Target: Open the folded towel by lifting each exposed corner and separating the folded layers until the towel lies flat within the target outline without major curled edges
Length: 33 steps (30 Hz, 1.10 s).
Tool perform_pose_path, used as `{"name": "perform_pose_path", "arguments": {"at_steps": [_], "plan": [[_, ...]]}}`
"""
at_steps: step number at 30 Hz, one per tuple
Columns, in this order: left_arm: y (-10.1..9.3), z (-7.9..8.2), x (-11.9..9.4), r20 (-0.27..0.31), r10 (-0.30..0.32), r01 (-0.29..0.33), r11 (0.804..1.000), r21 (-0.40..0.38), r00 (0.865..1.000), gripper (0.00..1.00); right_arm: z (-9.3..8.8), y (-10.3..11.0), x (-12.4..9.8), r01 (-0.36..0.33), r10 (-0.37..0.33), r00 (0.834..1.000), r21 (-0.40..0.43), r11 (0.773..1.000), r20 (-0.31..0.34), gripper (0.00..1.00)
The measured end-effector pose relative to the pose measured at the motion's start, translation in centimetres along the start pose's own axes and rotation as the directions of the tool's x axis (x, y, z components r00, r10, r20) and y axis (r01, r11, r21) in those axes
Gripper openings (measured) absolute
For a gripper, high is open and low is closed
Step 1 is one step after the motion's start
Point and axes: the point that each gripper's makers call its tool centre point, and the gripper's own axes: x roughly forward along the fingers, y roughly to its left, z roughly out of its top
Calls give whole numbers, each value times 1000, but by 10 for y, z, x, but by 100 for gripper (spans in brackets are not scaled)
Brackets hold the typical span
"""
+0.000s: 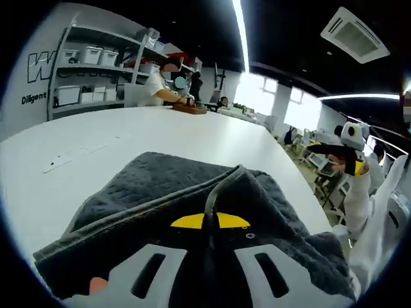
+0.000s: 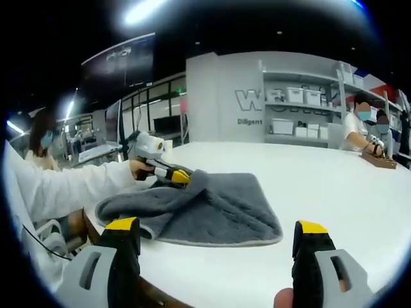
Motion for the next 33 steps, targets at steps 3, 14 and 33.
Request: {"name": "perform_pose_path", "arguments": {"at_steps": [3,14,33], "plan": [[-1,3,-8,-9,19,-19,1000,-16,1000,4,1,1,-1,-3,3,1000,-1,1000,3,99],[23,7,-67,-84,150,-155,986,-55,985,4,4,-2,-7,10,-10,1000,2,1000,18,99],[103,-38,-171,-342,482,-496,867,53,806,4,1,-1,-4,10,-10,1000,-3,1000,5,99]]}}
